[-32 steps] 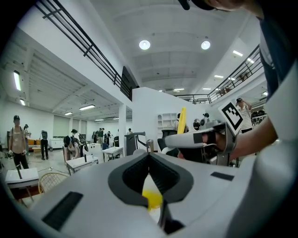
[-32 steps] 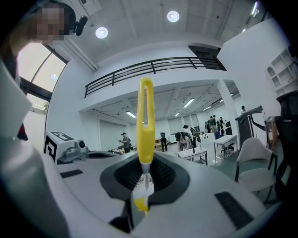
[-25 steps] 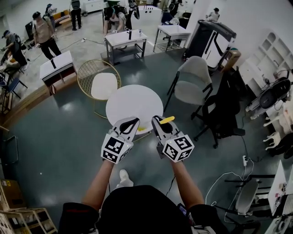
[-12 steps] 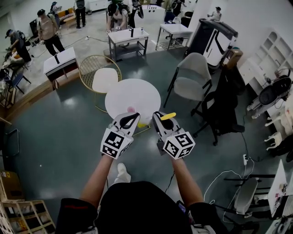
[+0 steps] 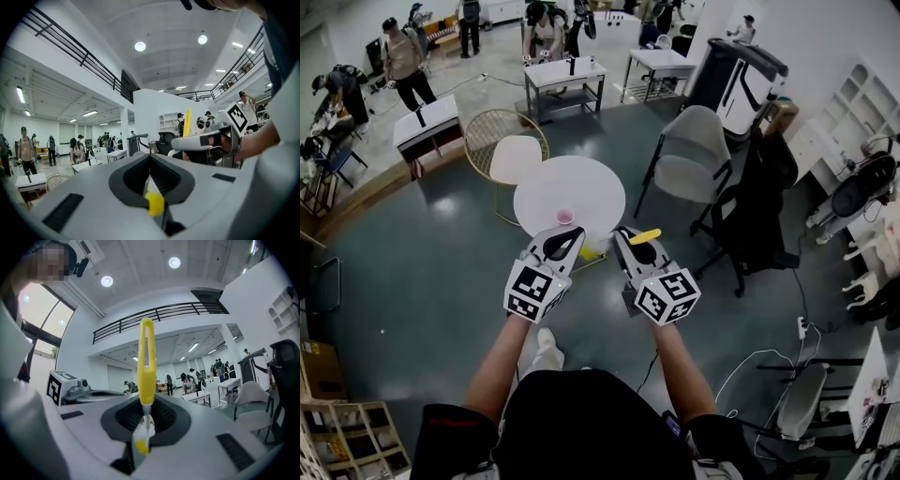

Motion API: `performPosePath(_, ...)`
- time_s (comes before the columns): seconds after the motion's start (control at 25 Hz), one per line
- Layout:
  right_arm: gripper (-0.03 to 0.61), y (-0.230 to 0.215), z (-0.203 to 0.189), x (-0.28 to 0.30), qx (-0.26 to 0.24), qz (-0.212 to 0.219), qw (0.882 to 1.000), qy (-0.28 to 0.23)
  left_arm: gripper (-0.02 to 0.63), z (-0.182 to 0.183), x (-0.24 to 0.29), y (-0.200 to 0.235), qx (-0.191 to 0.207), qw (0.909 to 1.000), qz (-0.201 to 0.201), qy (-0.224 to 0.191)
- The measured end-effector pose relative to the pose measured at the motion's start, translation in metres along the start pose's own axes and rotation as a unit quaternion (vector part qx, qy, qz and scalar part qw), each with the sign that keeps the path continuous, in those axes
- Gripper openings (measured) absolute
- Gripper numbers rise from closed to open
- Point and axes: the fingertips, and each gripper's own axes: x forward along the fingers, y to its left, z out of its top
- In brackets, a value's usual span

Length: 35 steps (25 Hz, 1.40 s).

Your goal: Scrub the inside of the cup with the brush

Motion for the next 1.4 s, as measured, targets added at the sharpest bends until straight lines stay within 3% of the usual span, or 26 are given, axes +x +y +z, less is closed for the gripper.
performPosePath(0.44,0.046,-0.005,0.005,-0.015,-0.012,0.006,1.000,-0.001,0.014,0.007,-0.003,-0.015,0.003,1.0000,0.009,-0.001)
performPosePath(1.4,0.046,0.045,0.004,0.010,-0.013,0.006,1.000,-0.003,0.014,0.000,-0.052,0.017,-0.014,0.9998,0.015,0.000)
